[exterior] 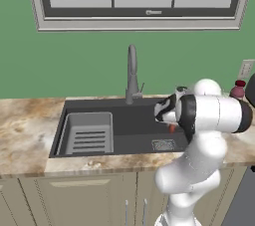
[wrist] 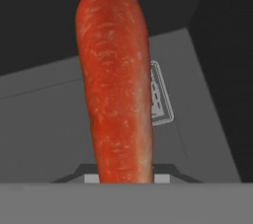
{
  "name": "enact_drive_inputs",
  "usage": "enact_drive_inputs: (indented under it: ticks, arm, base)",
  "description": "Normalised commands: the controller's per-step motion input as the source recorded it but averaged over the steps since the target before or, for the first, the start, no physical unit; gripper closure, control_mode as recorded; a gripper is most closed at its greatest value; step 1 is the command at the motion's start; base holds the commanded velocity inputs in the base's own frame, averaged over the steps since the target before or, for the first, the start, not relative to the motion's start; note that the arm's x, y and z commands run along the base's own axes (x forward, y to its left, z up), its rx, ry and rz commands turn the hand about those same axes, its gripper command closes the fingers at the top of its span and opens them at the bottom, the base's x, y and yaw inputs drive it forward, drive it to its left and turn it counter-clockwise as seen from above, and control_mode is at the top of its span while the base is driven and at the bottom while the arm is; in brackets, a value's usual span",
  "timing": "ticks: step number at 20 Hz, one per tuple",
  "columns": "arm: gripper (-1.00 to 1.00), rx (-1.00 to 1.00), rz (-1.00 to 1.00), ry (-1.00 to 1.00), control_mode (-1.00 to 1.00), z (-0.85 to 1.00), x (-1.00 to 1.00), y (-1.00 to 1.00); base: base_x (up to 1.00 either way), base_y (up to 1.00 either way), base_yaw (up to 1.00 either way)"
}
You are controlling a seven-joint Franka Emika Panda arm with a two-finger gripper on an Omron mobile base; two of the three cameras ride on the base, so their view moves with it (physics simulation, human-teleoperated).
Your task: Turn on the sink faucet. Then move the carrot from the counter to the sink. Turn off the sink. Move the vegetable from the sink to the pot next to the stove. Finally move the pot to the rear right burner.
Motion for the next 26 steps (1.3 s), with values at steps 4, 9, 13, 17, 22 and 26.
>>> enact_drive_inputs:
  ticks: [4,9,13,17,22,26]
  arm:
    - [1.0,0.0,0.0,0.0,-1.0,1.0,-0.53,-0.07]
    - [1.0,0.0,0.0,0.0,-1.0,0.91,-0.43,-0.02]
    - [1.0,0.0,0.0,0.0,-1.0,0.34,-0.05,0.0]
    - [1.0,0.0,0.01,0.0,-1.0,0.0,0.0,0.03]
    - [1.0,0.0,0.0,0.0,-1.0,0.0,0.0,0.0]
    - [1.0,0.0,0.0,-0.11,1.0,0.0,-0.09,0.0]
  base:
    - [0.0,0.0,0.0]
    - [0.0,0.0,0.0]
    - [0.0,0.0,0.0]
    - [0.0,0.0,0.0]
    - [0.0,0.0,0.0]
    - [-0.1,-0.01,0.0]
